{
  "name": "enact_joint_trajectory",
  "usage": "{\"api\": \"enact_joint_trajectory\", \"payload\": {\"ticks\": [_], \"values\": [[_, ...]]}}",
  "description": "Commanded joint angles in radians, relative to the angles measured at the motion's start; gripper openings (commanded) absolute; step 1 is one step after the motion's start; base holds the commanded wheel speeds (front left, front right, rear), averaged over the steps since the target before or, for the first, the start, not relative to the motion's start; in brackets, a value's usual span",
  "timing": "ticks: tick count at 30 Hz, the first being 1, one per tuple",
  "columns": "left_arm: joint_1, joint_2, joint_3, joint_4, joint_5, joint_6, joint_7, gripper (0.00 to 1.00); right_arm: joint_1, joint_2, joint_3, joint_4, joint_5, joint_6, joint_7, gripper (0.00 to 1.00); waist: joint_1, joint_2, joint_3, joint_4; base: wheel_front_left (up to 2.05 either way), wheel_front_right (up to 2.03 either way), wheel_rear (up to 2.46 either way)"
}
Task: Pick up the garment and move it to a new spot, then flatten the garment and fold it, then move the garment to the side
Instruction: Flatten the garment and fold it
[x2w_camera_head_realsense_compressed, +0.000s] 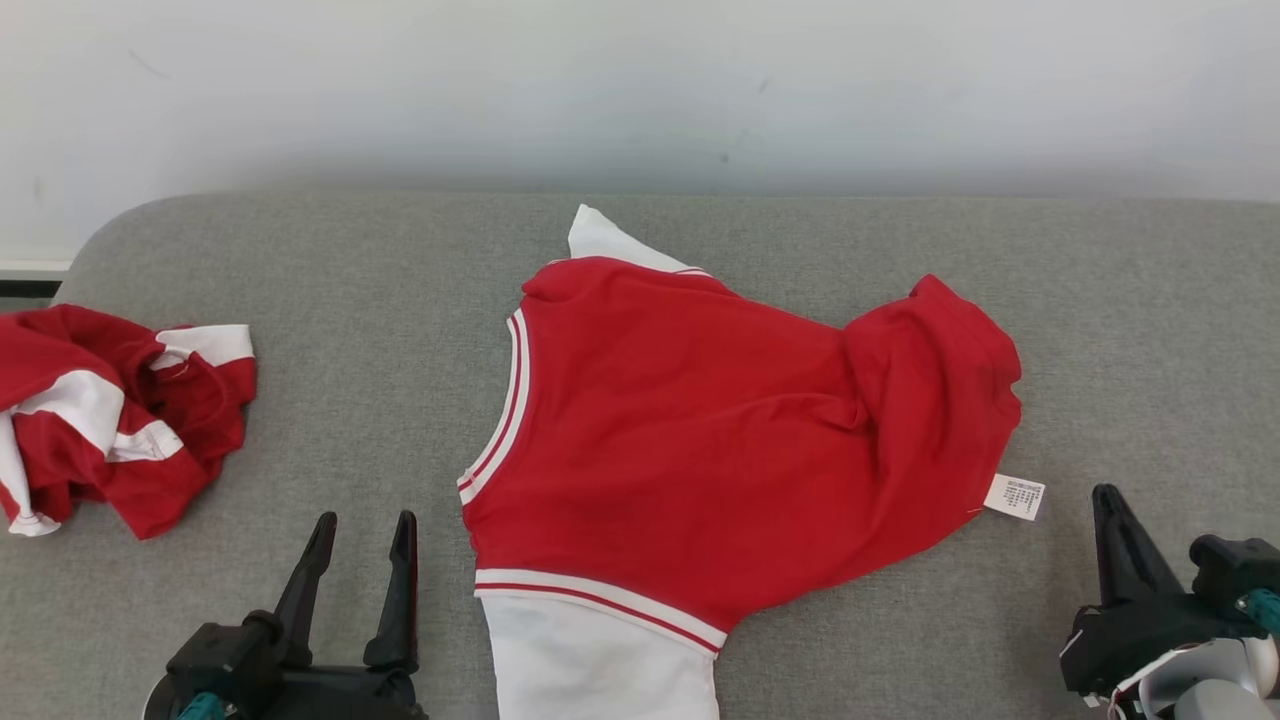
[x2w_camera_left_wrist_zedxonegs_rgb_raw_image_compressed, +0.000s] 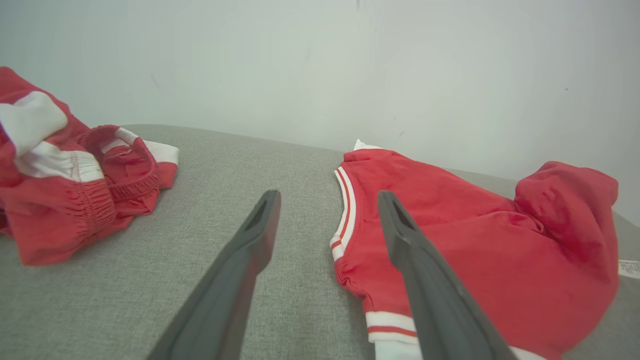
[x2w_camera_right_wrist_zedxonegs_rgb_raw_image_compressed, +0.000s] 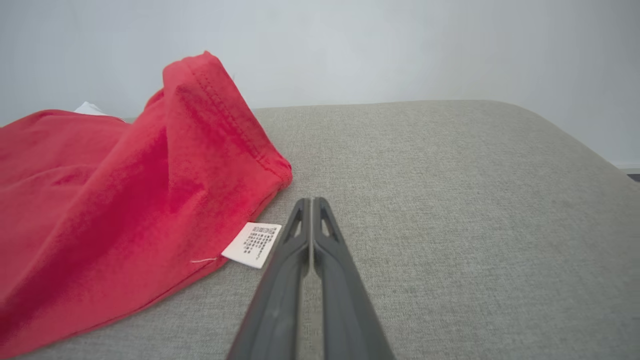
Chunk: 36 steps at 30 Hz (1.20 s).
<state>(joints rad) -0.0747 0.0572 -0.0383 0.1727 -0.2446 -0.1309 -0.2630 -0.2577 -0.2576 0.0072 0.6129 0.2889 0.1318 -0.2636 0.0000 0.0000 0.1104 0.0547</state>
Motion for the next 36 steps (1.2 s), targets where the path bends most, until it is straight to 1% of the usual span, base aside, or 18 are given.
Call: {"api": "enact_joint_trajectory", "payload": {"ticks": [1,2,8,9,18,23,29,36], "values": [[0.008,-0.002,0.003,0.0,0.005,0.002,-0.002,1.0,0.017,0.0,-0.014,-0.024,-0.014,-0.002,-0.001,0.38,0.0,0.0,-0.005,-0.005,0.0,0.0,0.0],[0.007,-0.002,0.003,0.0,0.005,0.002,-0.002,1.0,0.026,0.004,-0.019,-0.035,-0.016,-0.002,-0.001,1.0,0.0,0.0,-0.006,-0.005,0.0,0.0,0.0],[0.02,-0.003,0.015,-0.009,0.011,0.002,-0.002,1.0,0.072,0.035,-0.055,-0.155,-0.039,-0.002,-0.001,1.0,0.0,0.0,-0.016,-0.007,0.0,0.0,0.0],[0.02,-0.003,0.015,-0.009,0.011,0.002,-0.002,1.0,0.072,0.035,-0.055,-0.155,-0.039,-0.002,-0.001,1.0,0.0,0.0,-0.016,-0.007,0.0,0.0,0.0],[0.053,0.007,0.062,-0.03,0.025,0.003,-0.002,1.0,0.181,0.082,-0.069,-0.429,-0.094,-0.002,-0.001,1.0,0.0,0.0,-0.047,-0.028,0.0,0.0,0.0],[0.075,0.013,0.073,-0.041,0.037,0.003,-0.002,1.0,0.269,0.09,-0.073,-0.535,-0.123,-0.002,-0.001,1.0,0.0,0.0,-0.071,-0.033,0.0,0.0,0.0],[0.105,0.019,0.077,-0.054,0.05,0.005,-0.002,1.0,0.357,0.099,-0.063,-0.599,-0.148,-0.002,-0.001,1.0,0.0,0.0,-0.099,-0.041,0.0,0.0,0.0],[0.135,0.023,0.072,-0.068,0.052,0.005,-0.002,1.0,0.39,0.114,-0.052,-0.582,-0.149,-0.002,-0.001,1.0,0.0,0.0,-0.111,-0.043,0.0,0.0,0.0]]}}
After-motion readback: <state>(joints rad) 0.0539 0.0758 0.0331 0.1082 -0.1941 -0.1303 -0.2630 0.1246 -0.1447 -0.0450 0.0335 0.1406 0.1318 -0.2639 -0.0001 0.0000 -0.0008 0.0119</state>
